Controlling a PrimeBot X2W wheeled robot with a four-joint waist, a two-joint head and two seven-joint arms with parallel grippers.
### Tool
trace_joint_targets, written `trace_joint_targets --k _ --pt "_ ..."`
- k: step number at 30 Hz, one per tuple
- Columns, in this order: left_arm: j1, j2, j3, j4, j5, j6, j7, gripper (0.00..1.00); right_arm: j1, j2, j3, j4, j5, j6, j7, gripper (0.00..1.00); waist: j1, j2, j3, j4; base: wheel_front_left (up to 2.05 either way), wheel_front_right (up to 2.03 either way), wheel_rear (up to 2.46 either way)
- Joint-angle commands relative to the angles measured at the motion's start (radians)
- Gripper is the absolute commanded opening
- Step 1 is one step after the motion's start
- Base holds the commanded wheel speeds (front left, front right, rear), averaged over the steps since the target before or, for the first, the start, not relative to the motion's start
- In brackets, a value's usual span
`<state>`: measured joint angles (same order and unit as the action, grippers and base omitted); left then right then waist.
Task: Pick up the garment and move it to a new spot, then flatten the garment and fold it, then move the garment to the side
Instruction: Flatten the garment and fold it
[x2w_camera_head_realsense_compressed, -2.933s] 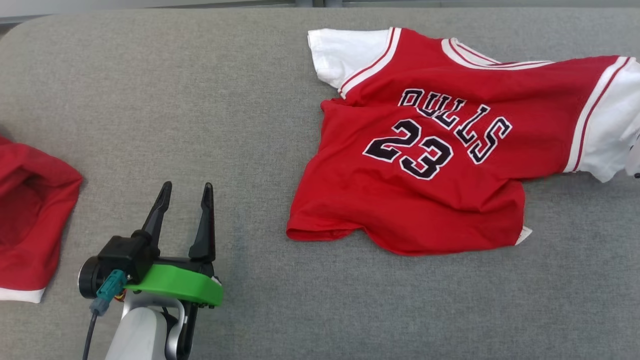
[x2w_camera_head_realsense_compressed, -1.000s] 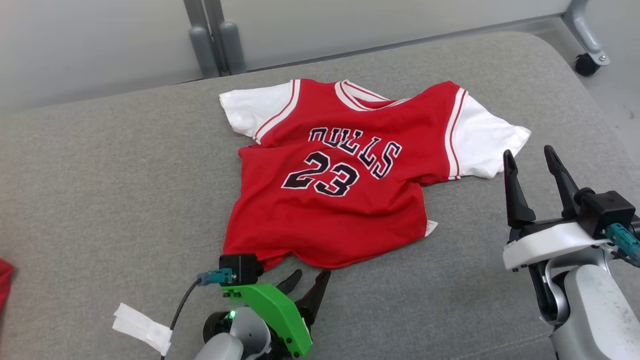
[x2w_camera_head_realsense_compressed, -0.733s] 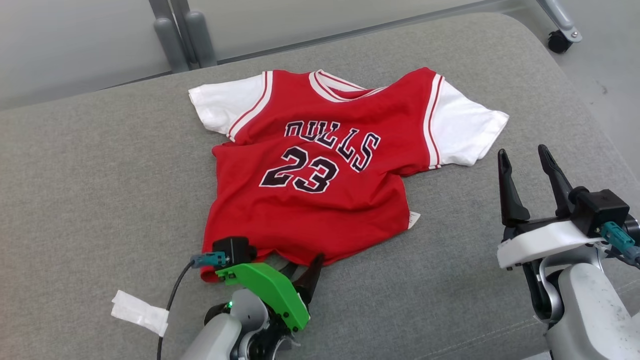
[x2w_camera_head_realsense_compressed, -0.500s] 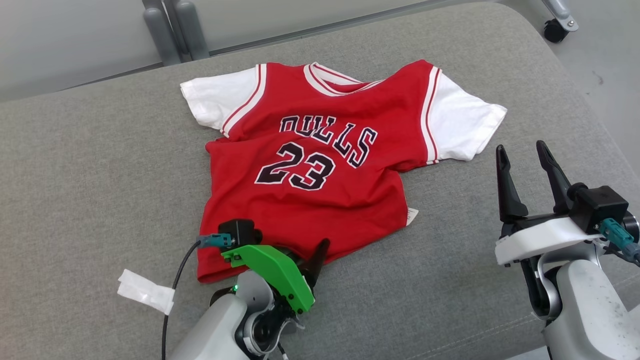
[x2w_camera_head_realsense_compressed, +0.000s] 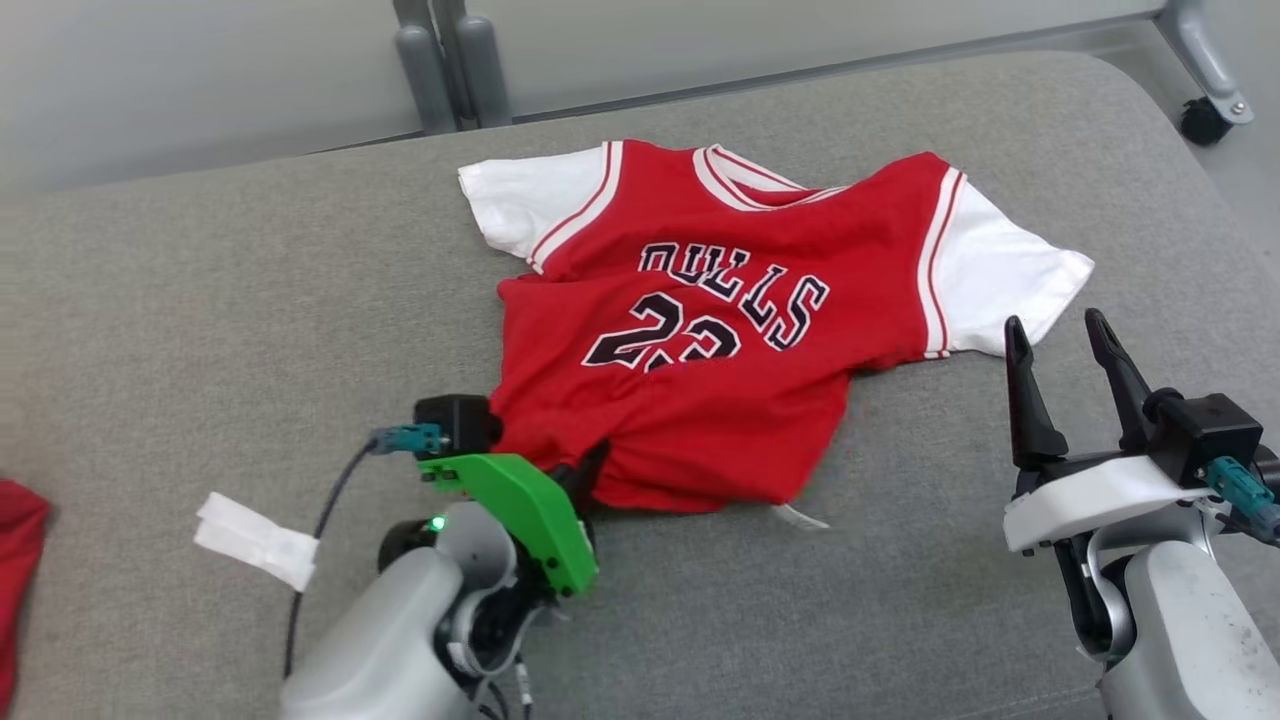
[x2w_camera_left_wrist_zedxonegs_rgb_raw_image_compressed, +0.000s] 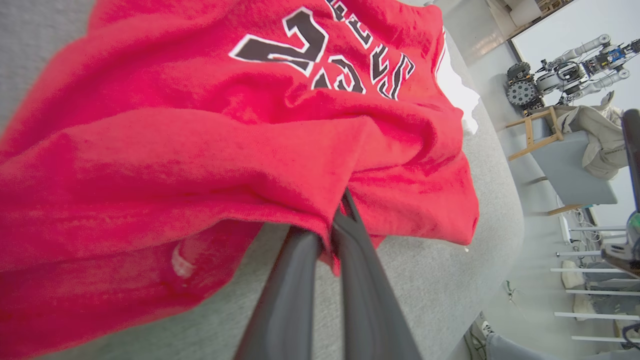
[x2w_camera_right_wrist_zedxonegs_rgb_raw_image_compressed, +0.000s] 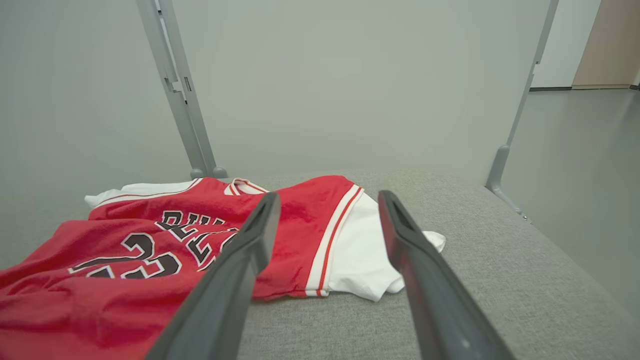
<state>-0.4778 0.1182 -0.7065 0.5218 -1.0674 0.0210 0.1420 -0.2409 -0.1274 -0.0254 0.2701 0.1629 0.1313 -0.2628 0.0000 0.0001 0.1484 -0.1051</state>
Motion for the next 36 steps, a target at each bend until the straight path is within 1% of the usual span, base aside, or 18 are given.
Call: trace_joint_targets --k 1,4,7,9,11,15,18,20,21,22,25,27,29,33,36 --pt "-0.011 0.055 0.009 -0.03 0.011 0.009 0.01 0.0 0.012 -0.006 -0.003 0.003 -0.009 -0.001 -0.003 1.0 0.0 -0.0001 -0.036 0.049 0.0 0.0 0.0" --pt "0.01 0.145 0.027 -0.118 0.009 0.027 0.053 0.0 0.014 -0.008 -0.004 0.005 -0.007 -0.001 -0.003 1.0 0.0 -0.0001 -0.043 0.066 0.0 0.0 0.0" --pt "0.035 0.252 0.062 -0.213 -0.012 0.059 0.109 0.0 0.017 -0.009 -0.001 0.008 -0.006 -0.001 -0.003 1.0 0.0 -0.0001 -0.046 0.077 0.0 0.0 0.0" --pt "0.047 0.316 0.071 -0.251 -0.019 0.079 0.16 0.0 0.016 -0.009 0.003 0.012 -0.005 -0.001 -0.003 1.0 0.0 -0.0001 -0.047 0.079 0.0 0.0 0.0" --pt "0.055 0.364 0.091 -0.277 -0.044 0.088 0.203 0.0 0.013 -0.009 0.008 0.016 -0.003 -0.001 -0.003 1.0 0.0 -0.0001 -0.046 0.079 0.0 0.0 0.0" --pt "0.041 0.448 0.117 -0.261 -0.053 0.095 0.255 0.0 0.005 -0.015 0.017 0.029 0.002 -0.001 -0.003 1.0 0.0 -0.0001 -0.044 0.072 0.0 0.0 0.0" --pt "0.023 0.469 0.134 -0.212 -0.074 0.086 0.276 0.0 -0.004 -0.019 0.024 0.037 0.007 -0.001 -0.003 1.0 0.0 -0.0001 -0.042 0.065 0.0 0.0 0.0" --pt "0.004 0.481 0.144 -0.157 -0.063 0.078 0.261 0.02 -0.008 -0.02 0.027 0.043 0.009 -0.001 -0.003 1.0 0.0 -0.0001 -0.042 0.057 0.0 0.0 0.0" --pt "-0.001 0.478 0.145 -0.139 -0.062 0.072 0.254 0.49 -0.009 -0.02 0.029 0.044 0.01 -0.001 -0.003 1.0 0.0 -0.0001 -0.042 0.055 0.0 0.0 0.0" --pt "-0.003 0.468 0.141 -0.122 -0.067 0.058 0.254 1.0 -0.011 -0.02 0.03 0.046 0.01 -0.001 -0.003 1.0 0.0 -0.0001 -0.043 0.052 0.0 0.0 0.0" --pt "-0.008 0.453 0.146 -0.101 -0.085 0.026 0.245 1.0 -0.006 -0.018 0.028 0.046 0.012 -0.001 -0.003 1.0 0.0 -0.0001 -0.044 0.05 0.0 0.0 0.0" --pt "-0.009 0.465 0.145 -0.103 -0.07 0.014 0.232 1.0 0.001 -0.016 0.024 0.047 0.013 -0.001 -0.003 1.0 0.0 -0.0001 -0.045 0.051 0.0 0.0 0.0" --pt "-0.008 0.477 0.148 -0.12 -0.054 0.012 0.207 1.0 0.009 -0.015 0.02 0.049 0.014 -0.001 -0.003 1.0 0.0 -0.0001 -0.049 0.055 0.0 0.0 0.0" --pt "0.033 0.502 0.168 -0.202 -0.024 0.035 0.139 1.0 0.029 -0.006 0.008 0.049 0.017 -0.001 -0.003 1.0 0.0 -0.0001 -0.07 0.073 0.0 0.0 0.0" --pt "0.083 0.519 0.193 -0.294 0.003 0.074 0.055 1.0 0.046 0.004 0.003 0.042 0.018 -0.001 -0.003 1.0 0.0 -0.0001 -0.086 0.09 0.0 0.0 0.0"
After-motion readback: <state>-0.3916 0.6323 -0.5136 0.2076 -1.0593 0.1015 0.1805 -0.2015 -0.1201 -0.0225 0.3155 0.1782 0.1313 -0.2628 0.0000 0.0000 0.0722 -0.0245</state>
